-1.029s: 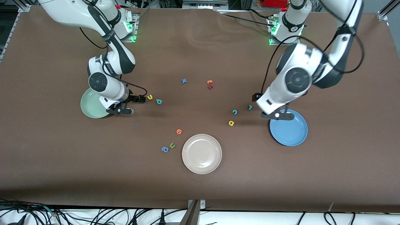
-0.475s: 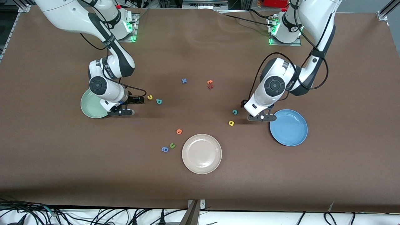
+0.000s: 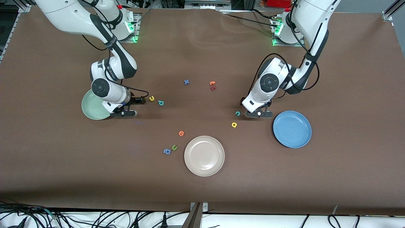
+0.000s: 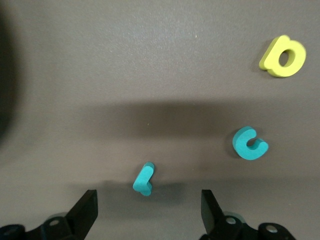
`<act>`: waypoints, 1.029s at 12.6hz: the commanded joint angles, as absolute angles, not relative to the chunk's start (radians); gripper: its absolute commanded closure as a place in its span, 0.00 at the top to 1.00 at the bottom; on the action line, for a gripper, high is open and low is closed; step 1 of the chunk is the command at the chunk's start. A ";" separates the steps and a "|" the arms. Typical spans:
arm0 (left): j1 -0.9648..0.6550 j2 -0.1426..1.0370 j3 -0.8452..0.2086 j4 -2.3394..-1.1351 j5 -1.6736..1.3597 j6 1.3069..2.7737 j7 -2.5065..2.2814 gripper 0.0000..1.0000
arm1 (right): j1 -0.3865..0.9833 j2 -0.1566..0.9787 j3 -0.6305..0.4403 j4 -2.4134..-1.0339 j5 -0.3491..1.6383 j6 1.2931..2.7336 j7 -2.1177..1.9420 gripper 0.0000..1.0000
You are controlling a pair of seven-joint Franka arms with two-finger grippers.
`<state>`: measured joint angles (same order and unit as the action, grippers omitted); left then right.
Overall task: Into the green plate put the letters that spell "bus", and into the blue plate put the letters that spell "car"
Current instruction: 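Drop the yellow 2 while the left gripper drops the teal L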
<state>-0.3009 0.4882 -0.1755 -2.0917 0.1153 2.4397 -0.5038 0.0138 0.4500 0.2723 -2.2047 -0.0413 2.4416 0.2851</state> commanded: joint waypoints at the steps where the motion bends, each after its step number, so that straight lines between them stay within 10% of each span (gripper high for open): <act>1: -0.299 0.511 -0.172 -2.089 0.202 2.474 -0.528 0.83 | 0.006 0.442 0.279 -2.217 -0.049 2.401 0.268 0.70; 7: -0.293 0.520 -0.172 -2.085 0.232 2.487 -0.518 0.34 | 0.006 0.449 0.278 -2.210 -0.049 2.399 0.268 0.45; 8: -0.293 0.520 -0.173 -2.080 0.230 2.481 -0.534 0.00 | 0.008 0.449 0.278 -2.209 -0.049 2.399 0.268 0.37; 13: -0.293 0.467 -0.173 -2.074 0.230 2.404 -0.546 0.00 | 0.008 0.448 0.278 -2.206 -0.049 2.398 0.270 0.00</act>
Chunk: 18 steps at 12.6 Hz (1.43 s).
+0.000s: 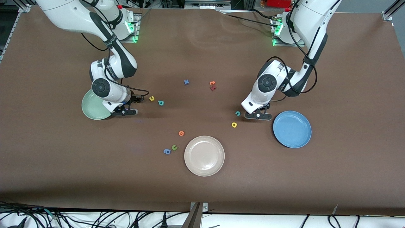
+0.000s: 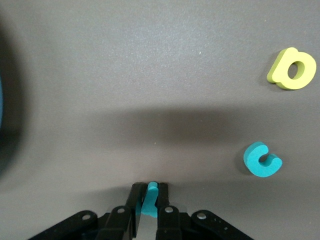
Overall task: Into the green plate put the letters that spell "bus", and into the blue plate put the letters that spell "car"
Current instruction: 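Drop the yellow 2 while the left gripper drops the teal L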
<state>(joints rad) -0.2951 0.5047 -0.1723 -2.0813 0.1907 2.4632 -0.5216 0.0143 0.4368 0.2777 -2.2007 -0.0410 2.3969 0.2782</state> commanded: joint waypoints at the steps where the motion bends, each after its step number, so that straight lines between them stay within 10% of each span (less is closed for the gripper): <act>1: -0.287 0.444 -0.170 -2.068 0.230 2.367 -0.542 0.00 | 0.008 0.443 0.278 -2.204 -0.049 2.398 0.268 0.00; 6: -0.177 0.431 -0.163 -1.951 0.262 2.181 -0.392 0.00 | 0.006 0.328 0.229 -2.002 -0.049 2.036 0.272 0.00; 10: -0.107 0.471 -0.166 -1.901 0.413 2.184 -0.362 0.10 | 0.006 0.345 0.063 -2.003 -0.113 2.031 0.119 0.00; 11: -0.107 0.474 -0.166 -1.893 0.413 2.184 -0.357 0.21 | 0.005 0.360 0.037 -2.005 -0.112 2.048 0.071 0.00; 12: -0.106 0.474 -0.166 -1.893 0.399 2.184 -0.359 0.99 | 0.005 0.380 0.025 -2.014 -0.112 2.060 0.060 0.00; 16: -0.107 0.462 -0.190 -1.893 0.300 2.184 -0.386 1.00 | 0.005 0.402 0.011 -2.059 -0.114 2.134 0.045 0.00; 17: -0.115 0.462 -0.199 -1.891 0.251 2.184 -0.420 1.00 | 0.005 0.405 0.008 -2.056 -0.112 2.134 0.040 0.07; 18: -0.115 0.460 -0.222 -1.890 0.212 2.184 -0.478 1.00 | 0.003 0.408 0.008 -2.056 -0.112 2.134 0.040 0.49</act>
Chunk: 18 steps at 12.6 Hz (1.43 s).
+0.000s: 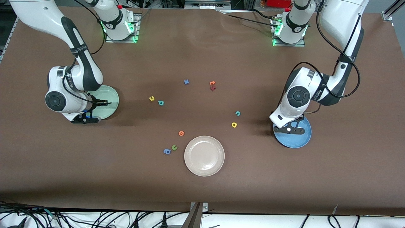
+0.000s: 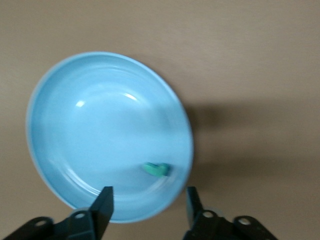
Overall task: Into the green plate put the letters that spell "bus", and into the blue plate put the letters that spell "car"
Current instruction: 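Drop the yellow 2 while the left gripper drops the teal L, then grasp the yellow u with the right gripper while the left gripper grasps the c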
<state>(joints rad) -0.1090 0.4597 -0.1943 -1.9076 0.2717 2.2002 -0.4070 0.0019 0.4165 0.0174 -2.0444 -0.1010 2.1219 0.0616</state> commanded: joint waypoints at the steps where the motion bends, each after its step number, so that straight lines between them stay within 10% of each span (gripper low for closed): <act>1: -0.117 0.460 -0.259 -1.888 0.190 2.186 -0.550 1.00 | 0.005 0.407 0.008 -2.052 -0.110 2.132 0.046 0.82; 3: -0.164 0.477 -0.279 -1.872 0.190 2.216 -0.691 1.00 | 0.005 0.396 0.009 -2.039 -0.106 2.122 0.057 0.98; 9: -0.291 0.557 -0.279 -1.884 0.199 2.353 -0.752 0.99 | 0.012 0.318 0.142 -1.982 -0.094 1.993 0.240 0.98; 16: -0.325 0.635 -0.279 -1.879 0.340 2.398 -0.746 0.49 | 0.014 0.373 0.388 -1.993 -0.091 2.065 0.555 0.98; 18: -0.324 0.638 -0.278 -1.876 0.357 2.398 -0.744 0.50 | 0.014 0.406 0.420 -2.009 -0.091 2.124 0.600 0.98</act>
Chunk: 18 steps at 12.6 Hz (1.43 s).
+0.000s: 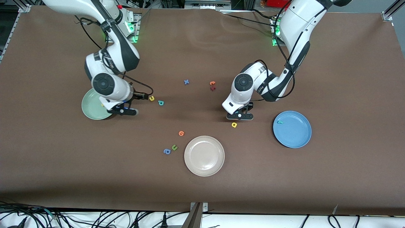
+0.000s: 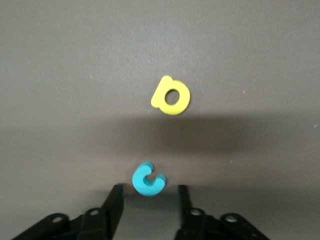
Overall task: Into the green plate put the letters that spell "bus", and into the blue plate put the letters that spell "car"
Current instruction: 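Grasp the yellow u with the right gripper while the left gripper grasps the c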
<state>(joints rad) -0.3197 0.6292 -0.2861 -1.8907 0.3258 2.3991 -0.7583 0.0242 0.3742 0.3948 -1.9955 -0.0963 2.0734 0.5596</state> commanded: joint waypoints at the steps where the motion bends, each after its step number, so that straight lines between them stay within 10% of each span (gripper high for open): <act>1: -0.325 0.638 -0.278 -1.876 0.359 2.398 -0.739 0.50 | 0.018 0.420 0.429 -2.019 -0.092 2.155 0.615 0.98; 11: -0.319 0.652 -0.278 -1.875 0.400 2.444 -0.695 0.47 | 0.035 0.440 0.431 -2.198 -0.114 2.406 0.552 0.96; 18: -0.318 0.646 -0.278 -1.875 0.402 2.436 -0.696 0.22 | 0.035 0.445 0.426 -2.238 -0.204 2.503 0.476 0.87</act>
